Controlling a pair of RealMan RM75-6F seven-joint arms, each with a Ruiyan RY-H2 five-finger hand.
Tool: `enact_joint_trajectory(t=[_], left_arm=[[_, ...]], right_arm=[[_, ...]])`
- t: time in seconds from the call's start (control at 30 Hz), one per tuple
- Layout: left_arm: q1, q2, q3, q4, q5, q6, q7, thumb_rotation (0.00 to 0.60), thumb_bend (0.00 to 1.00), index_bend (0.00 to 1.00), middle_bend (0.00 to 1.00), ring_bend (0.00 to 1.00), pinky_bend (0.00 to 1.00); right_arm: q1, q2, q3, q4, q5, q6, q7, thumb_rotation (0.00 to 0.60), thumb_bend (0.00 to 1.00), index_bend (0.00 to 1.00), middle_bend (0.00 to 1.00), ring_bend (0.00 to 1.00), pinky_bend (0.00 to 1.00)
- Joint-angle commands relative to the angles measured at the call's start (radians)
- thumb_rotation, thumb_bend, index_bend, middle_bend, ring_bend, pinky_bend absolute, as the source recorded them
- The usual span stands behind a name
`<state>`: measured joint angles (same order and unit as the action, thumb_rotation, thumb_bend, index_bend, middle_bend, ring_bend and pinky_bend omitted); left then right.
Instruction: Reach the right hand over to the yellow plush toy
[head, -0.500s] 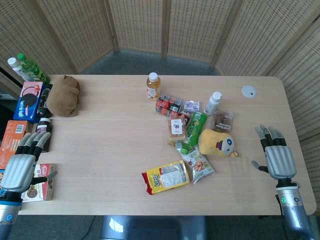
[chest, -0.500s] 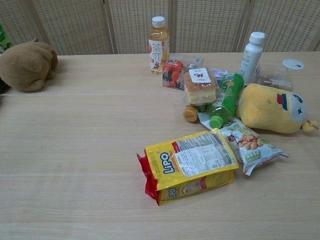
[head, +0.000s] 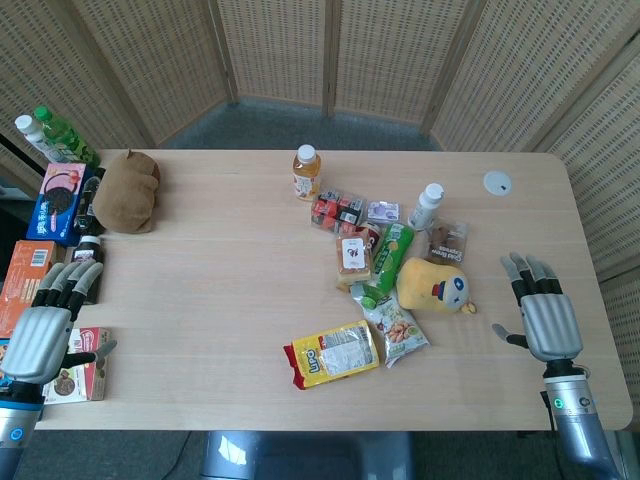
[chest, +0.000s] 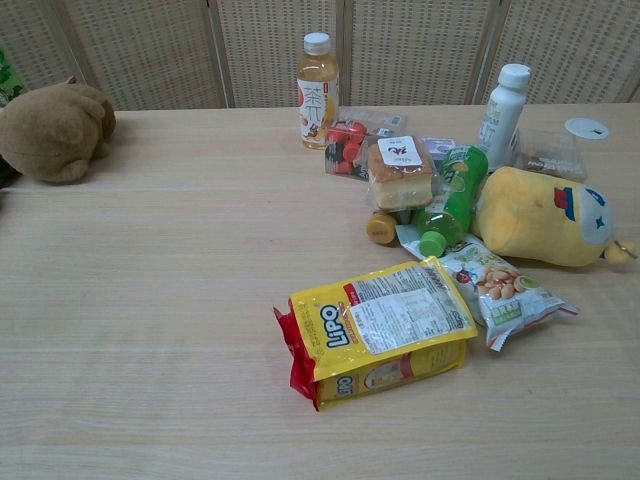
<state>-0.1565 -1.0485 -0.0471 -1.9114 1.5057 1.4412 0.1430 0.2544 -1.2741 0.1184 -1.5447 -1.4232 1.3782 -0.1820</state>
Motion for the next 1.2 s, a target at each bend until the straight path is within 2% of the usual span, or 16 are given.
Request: enact_joint_trajectory(t=[0.03,0.23,0.53,1.2], left_arm=[[-0.002,0.002,0.0,0.002,0.003,-0.003,-0.007,0.6,0.04,0.0,0.0,0.0,0.0],[-0.013,0.003,-0.004,0.008,0.006,-0.016,-0.022,0.6,0.04,0.0,0.0,0.0,0.0],[-0.034,-0.001,-0.01,0.023,0.008,-0.041,-0.037,0.6,0.04,0.0,0.0,0.0,0.0],[-0.04,-0.009,-0.01,0.055,-0.007,-0.049,-0.063,0.6,0.04,0.0,0.0,0.0,0.0]], right_arm=[[0.002,-0.003,-0.001,-0.005,-0.003,-0.001,-0.002,0.6,0.0,0.0,0.0,0.0,0.0],[0.023,-0.019,-0.005,-0.023,0.0,-0.042,-0.017,0.6,0.0,0.0,0.0,0.0,0.0],[0.095,-0.139,-0.002,0.03,0.014,-0.147,-0.022,0.6,0.0,0.0,0.0,0.0,0.0],[0.229,-0.351,0.039,0.352,0.066,-0.315,0.132,0.6,0.0,0.0,0.0,0.0,0.0]])
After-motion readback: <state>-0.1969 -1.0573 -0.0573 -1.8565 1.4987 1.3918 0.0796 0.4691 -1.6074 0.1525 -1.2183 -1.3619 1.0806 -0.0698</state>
